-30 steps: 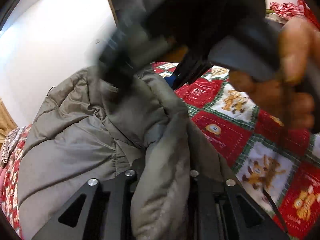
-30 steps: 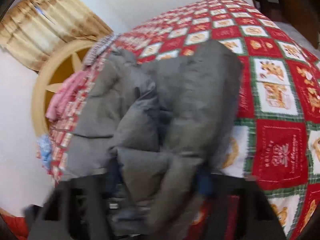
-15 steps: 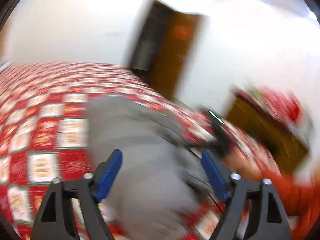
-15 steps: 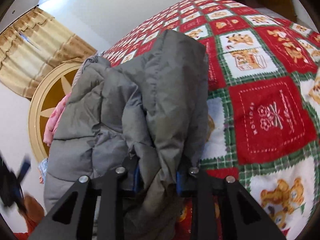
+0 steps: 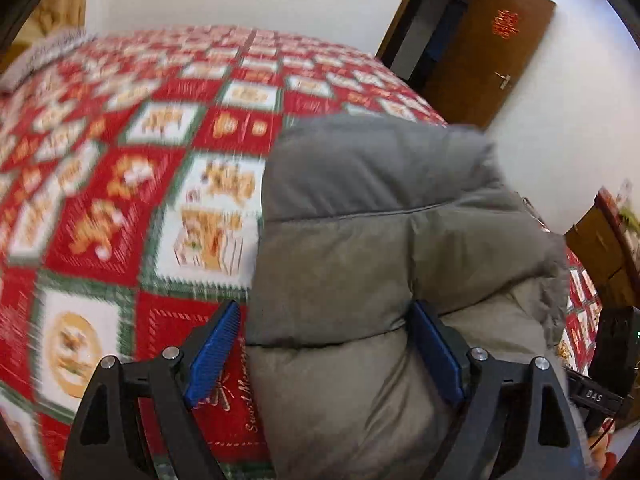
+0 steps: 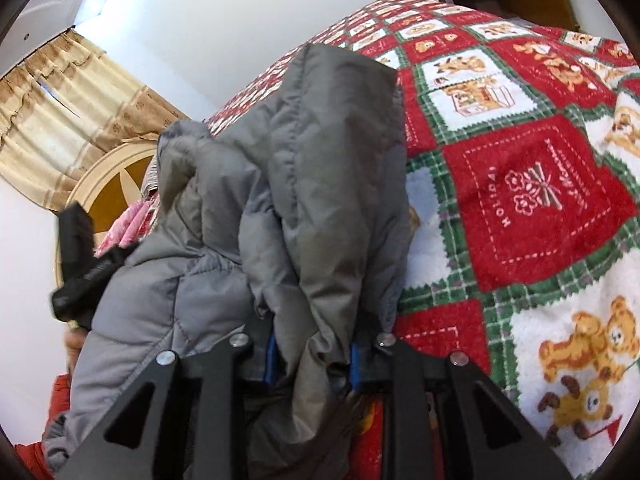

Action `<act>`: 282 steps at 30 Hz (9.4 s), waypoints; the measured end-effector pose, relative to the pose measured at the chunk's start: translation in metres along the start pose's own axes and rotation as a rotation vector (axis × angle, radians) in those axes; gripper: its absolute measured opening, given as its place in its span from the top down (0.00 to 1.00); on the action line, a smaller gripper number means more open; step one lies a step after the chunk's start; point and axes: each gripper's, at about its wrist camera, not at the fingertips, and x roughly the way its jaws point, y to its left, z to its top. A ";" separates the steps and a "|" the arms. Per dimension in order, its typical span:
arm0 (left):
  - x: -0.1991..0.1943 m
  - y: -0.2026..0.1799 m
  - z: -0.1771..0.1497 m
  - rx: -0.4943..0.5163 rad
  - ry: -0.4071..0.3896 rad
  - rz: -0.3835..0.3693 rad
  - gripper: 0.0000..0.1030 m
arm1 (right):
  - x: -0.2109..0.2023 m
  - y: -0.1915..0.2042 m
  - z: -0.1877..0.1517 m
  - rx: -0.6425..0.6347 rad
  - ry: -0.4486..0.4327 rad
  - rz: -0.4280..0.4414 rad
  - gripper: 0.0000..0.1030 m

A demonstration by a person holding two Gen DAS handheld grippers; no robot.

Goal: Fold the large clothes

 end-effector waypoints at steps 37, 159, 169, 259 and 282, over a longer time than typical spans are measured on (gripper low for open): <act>-0.016 -0.043 0.076 0.108 -0.082 0.014 0.07 | -0.001 0.115 0.071 -0.517 -0.080 -0.179 0.76; 0.019 -0.279 -0.031 0.288 -0.009 -0.360 0.20 | -0.346 -0.149 -0.044 0.075 -0.363 -0.331 0.24; 0.017 -0.367 -0.058 0.507 -0.092 -0.205 0.20 | -0.319 -0.037 0.028 -0.199 -0.309 -0.586 0.58; -0.257 -0.315 -0.239 0.469 -0.446 0.071 0.03 | -0.362 0.168 -0.251 -0.153 -0.801 -0.735 0.00; -0.256 -0.315 -0.240 0.468 -0.438 0.061 0.03 | -0.363 0.166 -0.247 -0.155 -0.791 -0.726 0.00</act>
